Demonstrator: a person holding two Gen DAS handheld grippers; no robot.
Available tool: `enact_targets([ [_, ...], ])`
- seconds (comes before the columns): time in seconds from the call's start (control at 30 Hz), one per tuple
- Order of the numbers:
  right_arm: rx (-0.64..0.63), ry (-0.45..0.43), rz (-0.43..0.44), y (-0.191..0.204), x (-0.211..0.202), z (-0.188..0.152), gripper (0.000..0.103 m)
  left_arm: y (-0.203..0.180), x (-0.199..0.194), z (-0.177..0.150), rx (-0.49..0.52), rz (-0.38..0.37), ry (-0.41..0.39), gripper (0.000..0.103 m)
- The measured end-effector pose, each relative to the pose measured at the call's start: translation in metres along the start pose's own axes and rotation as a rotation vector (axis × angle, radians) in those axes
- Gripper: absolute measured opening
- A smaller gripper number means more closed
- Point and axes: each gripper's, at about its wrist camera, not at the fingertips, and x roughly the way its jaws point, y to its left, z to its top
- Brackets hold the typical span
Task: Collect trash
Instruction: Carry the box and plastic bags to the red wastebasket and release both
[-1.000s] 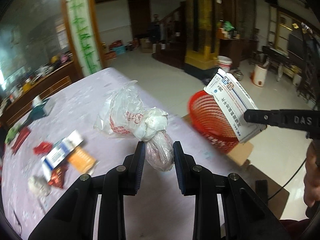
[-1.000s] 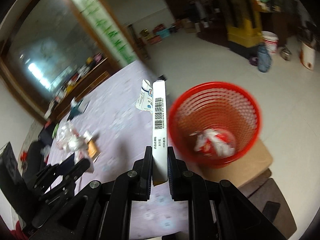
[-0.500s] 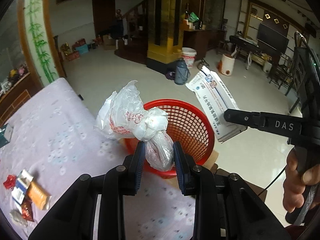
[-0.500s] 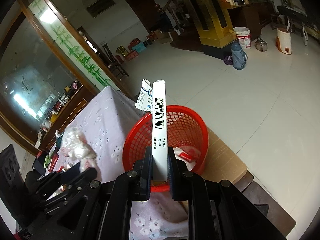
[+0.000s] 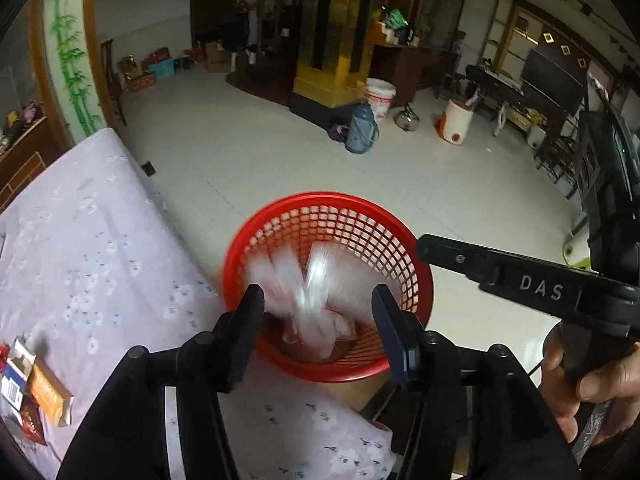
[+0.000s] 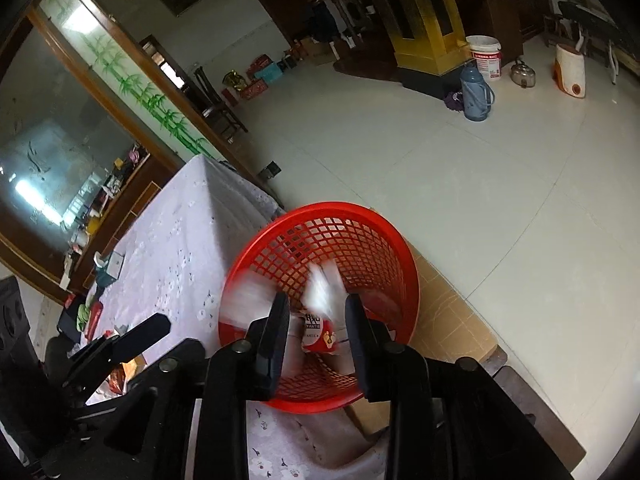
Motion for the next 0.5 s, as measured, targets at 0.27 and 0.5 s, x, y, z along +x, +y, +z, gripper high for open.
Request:
enact_targets([
  [0.27,-0.067,0.032,0.034,0.036,0.001,-0.016,0.031,0.03,-0.036,-0.029,-0.094,0.04,-0.025,0.055],
  [0.5,-0.193,0.15,0.149,0.107,0.026,-0.05,0.031,0.085,-0.081,-0.076,-0.246,0.123,-0.037,0.055],
])
